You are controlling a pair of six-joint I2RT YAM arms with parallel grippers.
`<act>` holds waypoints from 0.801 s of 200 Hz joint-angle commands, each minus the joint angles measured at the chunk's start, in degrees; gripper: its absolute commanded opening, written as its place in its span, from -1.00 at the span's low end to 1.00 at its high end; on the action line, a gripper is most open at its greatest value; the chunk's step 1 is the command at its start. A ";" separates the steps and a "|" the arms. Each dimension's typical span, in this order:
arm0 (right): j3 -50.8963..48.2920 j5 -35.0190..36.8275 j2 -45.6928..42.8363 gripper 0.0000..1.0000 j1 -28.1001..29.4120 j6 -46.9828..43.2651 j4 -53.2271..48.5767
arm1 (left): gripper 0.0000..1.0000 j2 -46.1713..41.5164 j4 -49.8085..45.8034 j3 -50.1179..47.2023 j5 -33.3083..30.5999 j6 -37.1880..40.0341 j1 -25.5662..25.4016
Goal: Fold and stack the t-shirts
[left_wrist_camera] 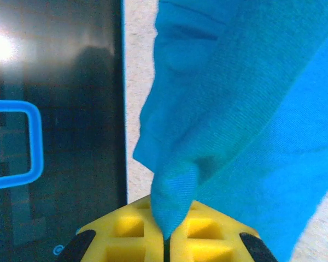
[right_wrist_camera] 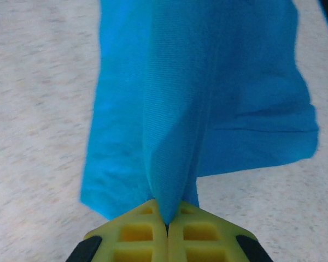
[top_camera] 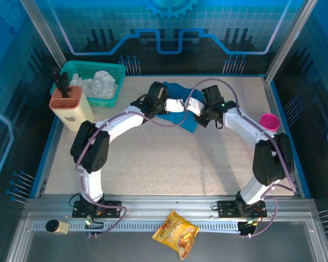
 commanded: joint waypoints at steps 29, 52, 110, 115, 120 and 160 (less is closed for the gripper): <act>6.98 7.75 8.25 -1.00 -4.18 7.37 4.33 | -1.00 13.33 2.44 16.63 -0.20 2.40 1.81; 9.07 9.57 11.80 -1.00 -5.68 8.94 6.92 | -1.00 19.94 2.43 25.31 0.31 1.70 2.16; 14.31 10.76 21.86 -1.00 -6.98 8.91 14.35 | -1.00 32.98 3.60 40.57 -1.18 0.50 4.21; 14.62 10.76 22.62 -1.00 -7.05 8.98 15.19 | -1.00 33.37 3.63 40.94 -1.37 0.28 4.42; 14.94 10.81 23.33 -1.00 -7.05 9.04 15.99 | -1.00 33.88 3.67 41.13 -1.51 0.09 4.59; 18.02 12.67 28.17 -1.00 -7.16 9.86 19.75 | -1.00 37.21 5.32 41.94 -1.67 0.16 5.41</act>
